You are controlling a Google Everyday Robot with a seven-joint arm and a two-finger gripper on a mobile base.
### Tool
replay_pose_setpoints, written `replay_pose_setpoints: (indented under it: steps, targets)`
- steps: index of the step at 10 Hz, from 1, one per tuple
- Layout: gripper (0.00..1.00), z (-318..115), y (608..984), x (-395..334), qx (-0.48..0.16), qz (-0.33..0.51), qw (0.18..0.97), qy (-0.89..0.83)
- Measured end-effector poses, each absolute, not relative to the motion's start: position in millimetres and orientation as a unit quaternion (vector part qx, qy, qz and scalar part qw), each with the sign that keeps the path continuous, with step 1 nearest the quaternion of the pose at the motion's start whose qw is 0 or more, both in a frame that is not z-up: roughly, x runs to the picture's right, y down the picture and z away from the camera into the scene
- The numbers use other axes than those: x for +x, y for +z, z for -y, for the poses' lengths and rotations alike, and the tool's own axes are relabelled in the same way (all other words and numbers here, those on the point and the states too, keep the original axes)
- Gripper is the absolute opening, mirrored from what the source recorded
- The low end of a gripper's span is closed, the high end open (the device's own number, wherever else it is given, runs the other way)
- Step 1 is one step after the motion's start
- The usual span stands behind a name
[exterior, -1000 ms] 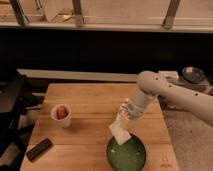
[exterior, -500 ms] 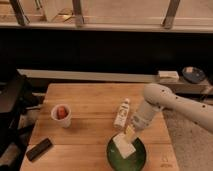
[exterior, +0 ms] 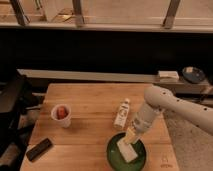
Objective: Place the white sponge in the ceramic bowl
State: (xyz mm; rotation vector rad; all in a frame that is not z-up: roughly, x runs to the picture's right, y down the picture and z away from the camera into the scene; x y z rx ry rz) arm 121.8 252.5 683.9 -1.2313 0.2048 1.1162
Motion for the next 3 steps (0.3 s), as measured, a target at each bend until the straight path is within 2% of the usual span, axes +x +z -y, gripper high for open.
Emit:
replay_pose_setpoints:
  steps: [3]
  targets:
    - [0.66,-252.9,684.5,120.5,-0.547,-0.091,0.67,0.494]
